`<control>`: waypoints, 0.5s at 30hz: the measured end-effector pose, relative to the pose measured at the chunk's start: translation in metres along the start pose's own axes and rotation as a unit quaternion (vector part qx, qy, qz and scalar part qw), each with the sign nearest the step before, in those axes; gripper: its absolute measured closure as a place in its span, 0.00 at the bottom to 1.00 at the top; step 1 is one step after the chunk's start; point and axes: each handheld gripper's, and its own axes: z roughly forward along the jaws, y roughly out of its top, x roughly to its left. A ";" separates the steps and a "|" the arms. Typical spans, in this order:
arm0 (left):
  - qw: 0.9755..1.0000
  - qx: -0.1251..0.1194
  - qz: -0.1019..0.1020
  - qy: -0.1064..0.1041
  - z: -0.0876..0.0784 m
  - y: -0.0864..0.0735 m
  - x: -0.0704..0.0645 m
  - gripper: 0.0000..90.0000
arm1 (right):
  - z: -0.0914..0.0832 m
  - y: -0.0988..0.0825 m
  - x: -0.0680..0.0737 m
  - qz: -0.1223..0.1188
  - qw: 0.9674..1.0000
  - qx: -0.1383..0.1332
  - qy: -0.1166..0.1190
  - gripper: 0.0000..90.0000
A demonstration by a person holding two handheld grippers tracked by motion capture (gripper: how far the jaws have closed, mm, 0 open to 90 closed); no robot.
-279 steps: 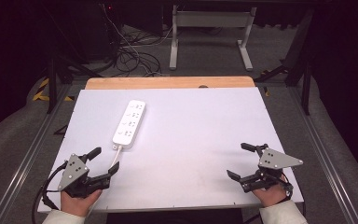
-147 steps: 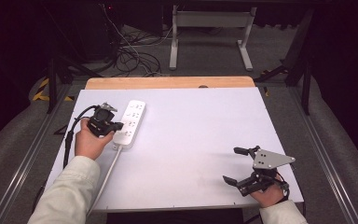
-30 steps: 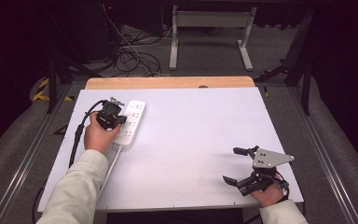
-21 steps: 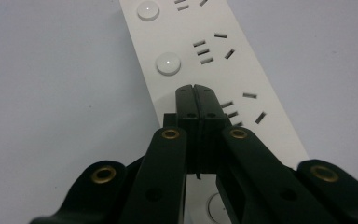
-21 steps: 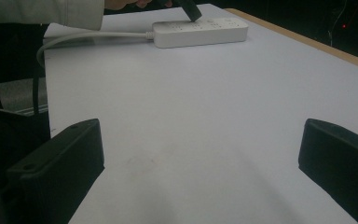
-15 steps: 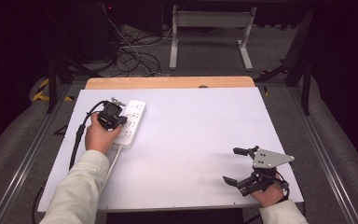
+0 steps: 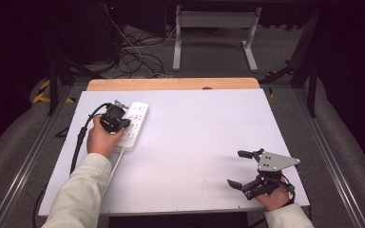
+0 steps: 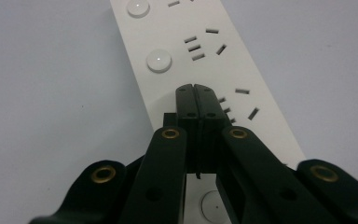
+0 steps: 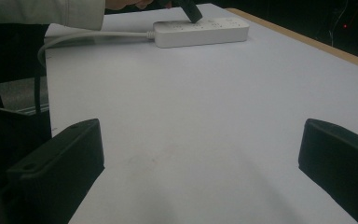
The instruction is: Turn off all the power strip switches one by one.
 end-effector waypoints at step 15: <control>1.000 -0.013 -0.021 -0.009 0.000 -0.003 0.002 1.00 | -0.001 0.000 0.000 0.000 1.000 0.000 0.001 0.00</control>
